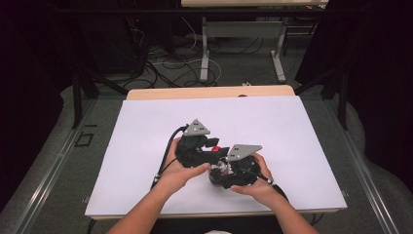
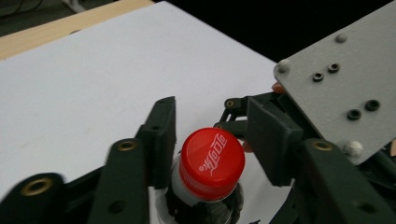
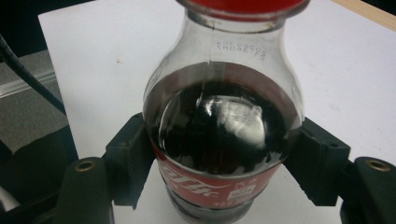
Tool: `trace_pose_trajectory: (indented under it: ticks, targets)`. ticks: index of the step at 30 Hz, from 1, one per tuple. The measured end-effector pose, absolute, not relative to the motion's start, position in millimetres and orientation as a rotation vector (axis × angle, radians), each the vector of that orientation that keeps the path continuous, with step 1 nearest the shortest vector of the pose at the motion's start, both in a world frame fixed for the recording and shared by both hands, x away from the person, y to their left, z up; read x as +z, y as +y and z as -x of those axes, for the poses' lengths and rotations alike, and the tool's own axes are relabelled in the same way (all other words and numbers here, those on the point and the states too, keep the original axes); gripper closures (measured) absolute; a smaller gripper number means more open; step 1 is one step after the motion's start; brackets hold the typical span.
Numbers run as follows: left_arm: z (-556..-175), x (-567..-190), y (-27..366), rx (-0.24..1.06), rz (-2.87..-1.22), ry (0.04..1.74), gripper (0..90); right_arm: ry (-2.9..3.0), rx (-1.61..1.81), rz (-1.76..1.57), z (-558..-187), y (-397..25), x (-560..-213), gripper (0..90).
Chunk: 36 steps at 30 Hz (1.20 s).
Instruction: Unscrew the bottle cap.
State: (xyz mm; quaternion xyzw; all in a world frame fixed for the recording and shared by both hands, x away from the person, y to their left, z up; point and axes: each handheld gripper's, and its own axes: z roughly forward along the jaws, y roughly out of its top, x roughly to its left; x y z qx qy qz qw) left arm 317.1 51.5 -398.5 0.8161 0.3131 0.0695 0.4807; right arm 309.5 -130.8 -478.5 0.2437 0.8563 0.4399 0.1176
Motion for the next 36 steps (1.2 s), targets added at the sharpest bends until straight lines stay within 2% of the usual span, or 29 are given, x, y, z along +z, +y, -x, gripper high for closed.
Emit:
trace_pose_trajectory:
  ticks: [9,16,21,26,32,35,36]
  targets:
    - [-324.1,-399.1,63.3,0.095,-2.033,0.672,46.4,2.503,1.298,-0.711,-310.2,-132.6,-476.8,29.8]
    - [-329.3,-407.7,62.8,0.071,-2.008,0.660,49.5,2.508,1.297,-0.702,-308.3,-128.9,-478.4,29.8]
    - [-328.1,-408.6,58.3,0.074,-2.003,0.645,59.4,2.513,1.282,-0.711,-308.5,-129.1,-479.1,29.8]
    - [-325.6,-406.2,54.0,0.111,-2.016,0.674,61.0,2.501,1.281,-0.712,-308.7,-129.5,-479.3,29.8]
    - [-321.5,-402.4,46.2,0.147,-2.008,0.791,61.2,2.486,1.273,-0.731,-308.6,-129.7,-479.1,29.8]
    - [-321.7,-400.8,45.6,0.158,-2.024,0.777,59.8,2.480,1.280,-0.729,-309.0,-130.4,-479.2,29.8]
    - [-320.5,-400.1,45.9,0.142,-2.019,0.778,54.8,2.490,1.281,-0.722,-309.5,-131.4,-479.2,29.8]
